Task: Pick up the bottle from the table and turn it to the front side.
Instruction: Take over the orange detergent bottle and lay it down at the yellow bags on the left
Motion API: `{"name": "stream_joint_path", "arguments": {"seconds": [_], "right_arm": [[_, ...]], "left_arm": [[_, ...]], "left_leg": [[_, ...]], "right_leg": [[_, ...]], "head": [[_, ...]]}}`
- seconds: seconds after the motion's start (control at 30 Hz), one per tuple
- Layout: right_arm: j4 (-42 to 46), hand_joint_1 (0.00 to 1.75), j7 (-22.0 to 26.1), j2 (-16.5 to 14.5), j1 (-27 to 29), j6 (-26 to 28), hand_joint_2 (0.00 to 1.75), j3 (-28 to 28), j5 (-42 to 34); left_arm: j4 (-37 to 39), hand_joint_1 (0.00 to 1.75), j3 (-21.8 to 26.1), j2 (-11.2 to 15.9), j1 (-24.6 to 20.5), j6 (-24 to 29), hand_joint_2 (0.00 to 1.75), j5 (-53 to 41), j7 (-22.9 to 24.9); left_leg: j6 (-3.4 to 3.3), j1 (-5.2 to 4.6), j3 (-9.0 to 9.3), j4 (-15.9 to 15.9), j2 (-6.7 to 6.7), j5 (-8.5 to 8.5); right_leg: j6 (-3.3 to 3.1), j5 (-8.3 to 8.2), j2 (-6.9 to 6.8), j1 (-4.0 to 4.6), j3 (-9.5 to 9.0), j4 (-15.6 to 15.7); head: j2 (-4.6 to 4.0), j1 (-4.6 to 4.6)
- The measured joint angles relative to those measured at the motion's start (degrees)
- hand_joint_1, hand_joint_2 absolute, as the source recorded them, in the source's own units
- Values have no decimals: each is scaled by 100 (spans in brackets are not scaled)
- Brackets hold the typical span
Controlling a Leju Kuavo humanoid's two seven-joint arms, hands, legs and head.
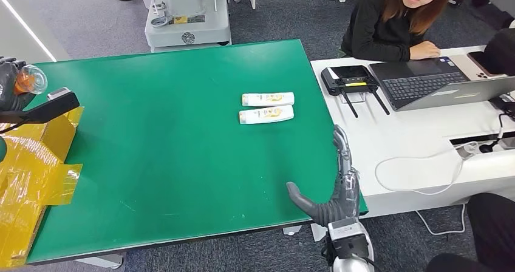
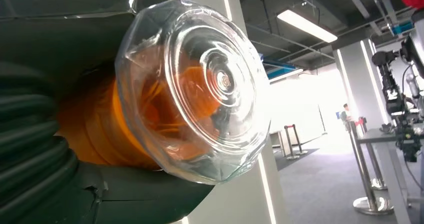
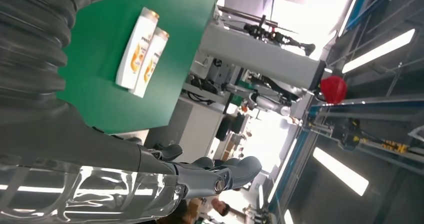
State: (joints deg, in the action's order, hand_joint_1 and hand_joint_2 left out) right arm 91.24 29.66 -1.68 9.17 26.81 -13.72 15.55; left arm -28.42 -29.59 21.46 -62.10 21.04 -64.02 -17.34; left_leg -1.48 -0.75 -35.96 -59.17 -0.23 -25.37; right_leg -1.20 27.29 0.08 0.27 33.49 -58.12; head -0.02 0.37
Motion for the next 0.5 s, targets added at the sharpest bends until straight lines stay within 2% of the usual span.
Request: {"name": "stream_joint_path", "arguments": {"seconds": [0.27, 0.5], "right_arm": [[408, 0, 61, 24, 257, 132, 175, 274, -122], [840, 0, 147, 24, 450, 159, 175, 566, -299]], "left_arm": [[218, 175, 44, 16, 130, -10, 175, 15, -56], [326, 175, 245, 74, 501, -3, 175, 103, -190]], "left_leg": [[0, -1, 0, 0, 0, 0], [0, -1, 0, 0, 2, -1]], "right_leg": [[0, 0, -1, 0, -3, 0], [0, 0, 1, 0, -2, 1]], "head": [[-1, 0], [0, 0]]}}
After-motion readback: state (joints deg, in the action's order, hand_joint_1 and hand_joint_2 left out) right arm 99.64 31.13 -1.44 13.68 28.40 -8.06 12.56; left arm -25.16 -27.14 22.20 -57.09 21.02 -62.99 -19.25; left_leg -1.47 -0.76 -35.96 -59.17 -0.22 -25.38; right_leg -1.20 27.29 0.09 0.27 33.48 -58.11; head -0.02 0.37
